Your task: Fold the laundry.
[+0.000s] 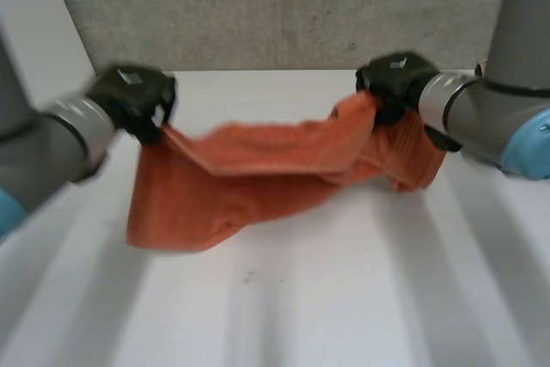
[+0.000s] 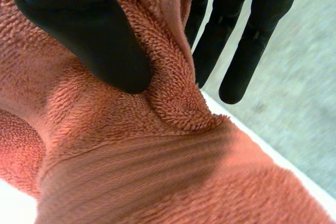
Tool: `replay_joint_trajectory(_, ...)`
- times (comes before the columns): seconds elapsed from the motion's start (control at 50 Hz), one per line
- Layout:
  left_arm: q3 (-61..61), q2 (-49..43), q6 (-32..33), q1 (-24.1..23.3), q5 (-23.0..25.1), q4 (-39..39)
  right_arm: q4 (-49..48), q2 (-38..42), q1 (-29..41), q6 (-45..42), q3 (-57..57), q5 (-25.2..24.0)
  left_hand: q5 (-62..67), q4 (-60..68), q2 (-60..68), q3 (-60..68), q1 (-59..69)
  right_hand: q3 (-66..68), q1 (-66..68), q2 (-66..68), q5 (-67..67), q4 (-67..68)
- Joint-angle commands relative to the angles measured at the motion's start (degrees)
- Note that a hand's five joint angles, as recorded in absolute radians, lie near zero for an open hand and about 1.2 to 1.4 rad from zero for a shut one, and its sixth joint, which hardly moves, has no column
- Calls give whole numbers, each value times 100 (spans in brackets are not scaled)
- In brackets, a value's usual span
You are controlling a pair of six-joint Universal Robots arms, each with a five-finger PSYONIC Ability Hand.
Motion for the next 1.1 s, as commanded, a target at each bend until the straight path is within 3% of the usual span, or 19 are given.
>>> replay_joint_trajectory(0.02,37,-1411,-52,-484,-412,743,-210,1102,-44,-1215,17,56,1355,1149,1152,1197,1302,1177,1871,1293,1323,1162)
replay_joint_trajectory(0.1,336,-1782,-61,-546,-563,1183,-719,1375,-44,-1743,175,100,1355,1149,1152,1197,1302,1177,1871,1293,1323,1162)
replay_joint_trajectory(0.14,424,-1826,-78,-572,-493,1262,-965,1375,-53,-1779,271,170,1257,1051,1054,1098,1204,-1116,-422,-1000,-970,-1131)
replay_joint_trajectory(0.16,477,-1817,-104,-590,-353,1288,-1227,1306,-53,-1744,429,266,-492,-699,-696,-651,-545,-3328,-2634,-3212,-3182,-3343)
replay_joint_trajectory(0.22,486,-1669,-210,-590,85,1254,-1815,894,-71,-1569,824,415,-3693,-3899,-3896,-3851,-3746,-5075,-4381,-4959,-4929,-5090)
replay_joint_trajectory(0.28,425,-1501,-289,-581,342,1157,-2151,515,-80,-1367,1167,495,-4897,-5104,-5100,-5056,-4950,-5771,-5077,-5655,-5625,-5786)
replay_joint_trajectory(0.38,12,-939,-395,-257,325,937,-2171,-381,-53,-988,1906,899,-5254,-5460,-5457,-5412,-5306,-5823,-5129,-5707,-5677,-5838)
replay_joint_trajectory(0.48,-576,-342,-447,410,167,920,-1031,-971,-106,-918,2424,1531,-5254,-5460,-5457,-5413,-5307,-5622,-4929,-5507,-5477,-5638)
replay_joint_trajectory(0.62,-1157,-138,-456,1044,579,674,-52,-1165,-343,-409,3127,1410,-5052,-5258,-5255,-5211,-5105,-4848,-4154,-4732,-4702,-4863)
replay_joint_trajectory(0.72,-1395,-384,-430,1326,1071,384,-542,-1121,-493,372,3803,848,-4850,-5057,-5053,-5009,-4903,-4126,-3432,-4011,-3981,-4141)
replay_joint_trajectory(0.78,-1395,-551,-412,1414,1142,366,-974,-1060,-493,637,4077,768,-4850,-5056,-5053,-5009,-4903,-4123,-3430,-4008,-3978,-4138)
replay_joint_trajectory(0.94,-1114,-1210,-246,1449,1195,322,-2546,-814,-317,796,4491,1031,-4246,-4453,-4449,-4405,-4299,-4225,-3531,-4109,-4079,-4240)
replay_joint_trajectory(1.1,-912,-1527,-114,1361,1160,453,-3188,-498,-247,752,4447,1321,-2985,-3191,-3188,-3143,-3037,-4107,-3414,-3992,-3962,-4122)
